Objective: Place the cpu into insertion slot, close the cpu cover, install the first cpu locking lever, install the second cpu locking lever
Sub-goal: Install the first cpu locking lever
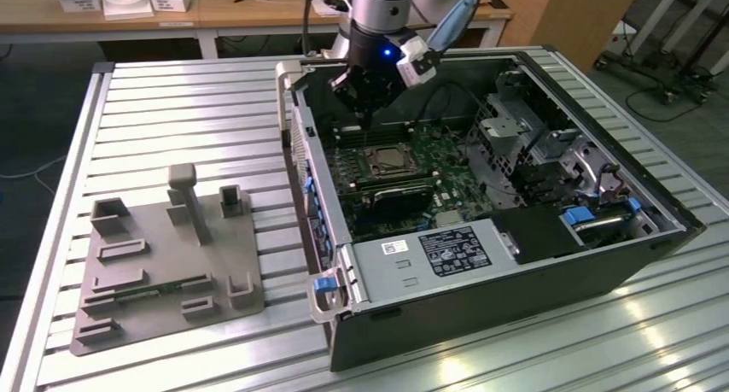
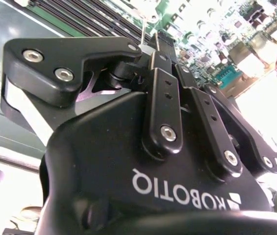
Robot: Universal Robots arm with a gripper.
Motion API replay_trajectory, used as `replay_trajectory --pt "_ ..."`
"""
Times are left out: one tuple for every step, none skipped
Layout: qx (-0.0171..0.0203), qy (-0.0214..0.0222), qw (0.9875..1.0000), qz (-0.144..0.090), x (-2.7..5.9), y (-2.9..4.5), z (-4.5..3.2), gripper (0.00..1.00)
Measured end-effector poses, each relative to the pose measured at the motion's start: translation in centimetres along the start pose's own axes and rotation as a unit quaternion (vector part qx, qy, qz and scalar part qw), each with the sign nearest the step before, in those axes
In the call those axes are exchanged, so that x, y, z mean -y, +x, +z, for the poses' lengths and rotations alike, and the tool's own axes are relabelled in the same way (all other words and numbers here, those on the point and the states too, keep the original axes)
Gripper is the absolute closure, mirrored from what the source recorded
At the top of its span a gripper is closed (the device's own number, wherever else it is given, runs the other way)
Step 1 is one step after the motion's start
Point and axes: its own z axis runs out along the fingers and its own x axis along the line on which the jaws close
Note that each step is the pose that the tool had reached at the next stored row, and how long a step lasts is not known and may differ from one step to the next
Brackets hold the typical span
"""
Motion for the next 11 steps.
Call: replay_trajectory --pt "0.0000 0.0000 1.0000 0.000 0.01 -0.14 0.00 0.90" --pt "0.0000 0.0000 1.0000 0.000 0.02 -0.27 0.00 0.90" --pt "0.0000 0.0000 1.0000 0.000 0.04 -0.40 0.00 0.90" --pt "0.0000 0.0000 1.0000 0.000 0.05 -0.50 0.00 0.90" --pt "0.0000 0.0000 1.0000 0.000 0.05 -0.59 0.00 0.90" --pt "0.0000 0.0000 1.0000 0.000 0.06 -0.65 0.00 0.90" --pt "0.0000 0.0000 1.0000 0.000 0.06 -0.68 0.01 0.90" --pt "0.0001 -0.0001 1.0000 0.000 0.06 -0.69 0.01 0.90" --pt "0.0000 0.0000 1.0000 0.000 0.06 -0.71 0.01 0.90" --pt "0.0000 0.0000 1.0000 0.000 0.06 -0.72 0.00 0.90" --pt "0.0000 0.0000 1.0000 0.000 0.06 -0.73 -0.02 0.90"
